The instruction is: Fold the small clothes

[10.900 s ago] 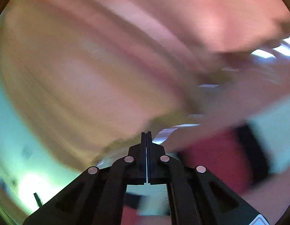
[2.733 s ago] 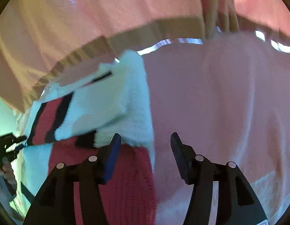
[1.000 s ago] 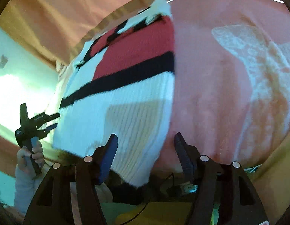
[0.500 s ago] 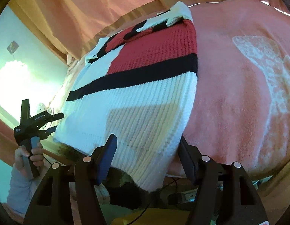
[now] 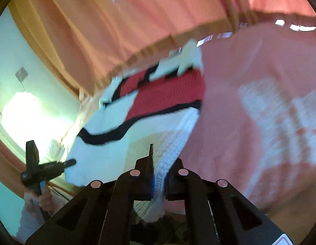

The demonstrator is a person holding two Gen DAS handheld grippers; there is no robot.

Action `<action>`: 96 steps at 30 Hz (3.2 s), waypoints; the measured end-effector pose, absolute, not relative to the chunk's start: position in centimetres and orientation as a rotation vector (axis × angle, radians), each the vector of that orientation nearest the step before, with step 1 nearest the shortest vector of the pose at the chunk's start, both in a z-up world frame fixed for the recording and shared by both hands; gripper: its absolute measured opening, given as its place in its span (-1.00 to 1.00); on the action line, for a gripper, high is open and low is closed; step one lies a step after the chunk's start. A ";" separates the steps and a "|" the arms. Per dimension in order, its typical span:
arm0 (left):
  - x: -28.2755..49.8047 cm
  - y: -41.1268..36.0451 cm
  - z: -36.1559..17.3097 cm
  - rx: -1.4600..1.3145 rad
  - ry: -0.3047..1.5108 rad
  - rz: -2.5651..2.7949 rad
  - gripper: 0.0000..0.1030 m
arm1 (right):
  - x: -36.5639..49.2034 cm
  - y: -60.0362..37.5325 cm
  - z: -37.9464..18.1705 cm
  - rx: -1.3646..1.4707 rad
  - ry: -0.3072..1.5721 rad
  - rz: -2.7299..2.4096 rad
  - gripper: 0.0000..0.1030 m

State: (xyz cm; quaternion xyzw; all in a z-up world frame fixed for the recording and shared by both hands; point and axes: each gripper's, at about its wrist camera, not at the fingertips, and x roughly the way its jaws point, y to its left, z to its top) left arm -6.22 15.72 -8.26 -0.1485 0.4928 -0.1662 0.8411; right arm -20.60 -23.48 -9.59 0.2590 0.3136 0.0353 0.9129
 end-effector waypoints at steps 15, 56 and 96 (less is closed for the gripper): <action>-22.7 12.2 -3.5 -0.298 1.033 -0.539 -0.79 | -38.2 -25.0 -7.2 0.452 0.726 -0.005 -0.89; 16.6 5.1 -8.3 -0.342 0.960 -0.225 -0.53 | -1.4 -39.1 -9.8 0.663 0.635 -0.041 -0.23; 17.6 2.3 -6.8 -0.125 0.946 -0.254 0.30 | 1.7 -35.4 -9.8 0.295 0.808 -0.176 0.00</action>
